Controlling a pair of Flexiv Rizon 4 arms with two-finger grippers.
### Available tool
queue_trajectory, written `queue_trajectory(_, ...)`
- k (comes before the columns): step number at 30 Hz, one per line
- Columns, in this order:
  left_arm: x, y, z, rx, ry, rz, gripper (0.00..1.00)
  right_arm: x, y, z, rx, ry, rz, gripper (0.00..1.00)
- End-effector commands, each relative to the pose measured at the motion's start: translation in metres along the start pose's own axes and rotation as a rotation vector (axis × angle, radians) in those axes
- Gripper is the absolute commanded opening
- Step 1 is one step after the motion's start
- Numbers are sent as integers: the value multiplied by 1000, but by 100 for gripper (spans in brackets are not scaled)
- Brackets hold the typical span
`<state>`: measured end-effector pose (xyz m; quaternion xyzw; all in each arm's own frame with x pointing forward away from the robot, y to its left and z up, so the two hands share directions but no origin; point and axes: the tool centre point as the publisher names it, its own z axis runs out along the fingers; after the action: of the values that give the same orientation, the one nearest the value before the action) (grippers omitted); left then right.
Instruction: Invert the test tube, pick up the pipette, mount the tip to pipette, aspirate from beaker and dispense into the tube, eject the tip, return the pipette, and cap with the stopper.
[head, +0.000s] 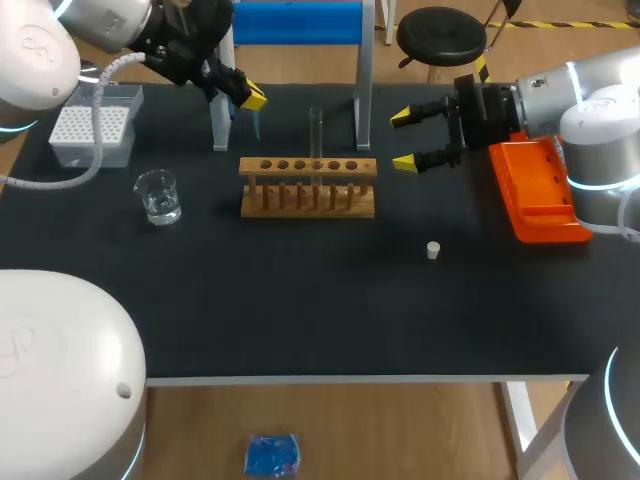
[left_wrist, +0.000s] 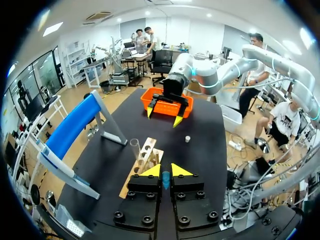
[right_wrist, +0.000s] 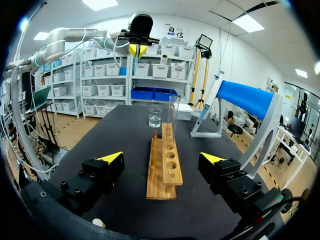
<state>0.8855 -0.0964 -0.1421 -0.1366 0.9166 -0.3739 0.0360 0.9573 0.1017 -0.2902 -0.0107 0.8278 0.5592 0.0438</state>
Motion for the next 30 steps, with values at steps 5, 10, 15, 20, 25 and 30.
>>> queue_trajectory(5,17,-11,4,0,-34,-14,0,-1,0,-1,0,3,0,100)
queue_trajectory(10,24,-21,14,13,-36,7,0,-1,0,-1,0,3,0,100)
queue_trajectory(15,30,-30,23,7,-27,48,0,-1,0,-1,0,3,0,100)
queue_trajectory(20,35,-36,30,-2,-12,79,0,-1,0,-1,0,3,0,100)
queue_trajectory(25,42,-40,35,0,-8,94,0,-1,0,-1,0,3,0,100)
queue_trajectory(30,46,-41,39,0,-10,106,0,-1,0,-1,0,3,0,100)
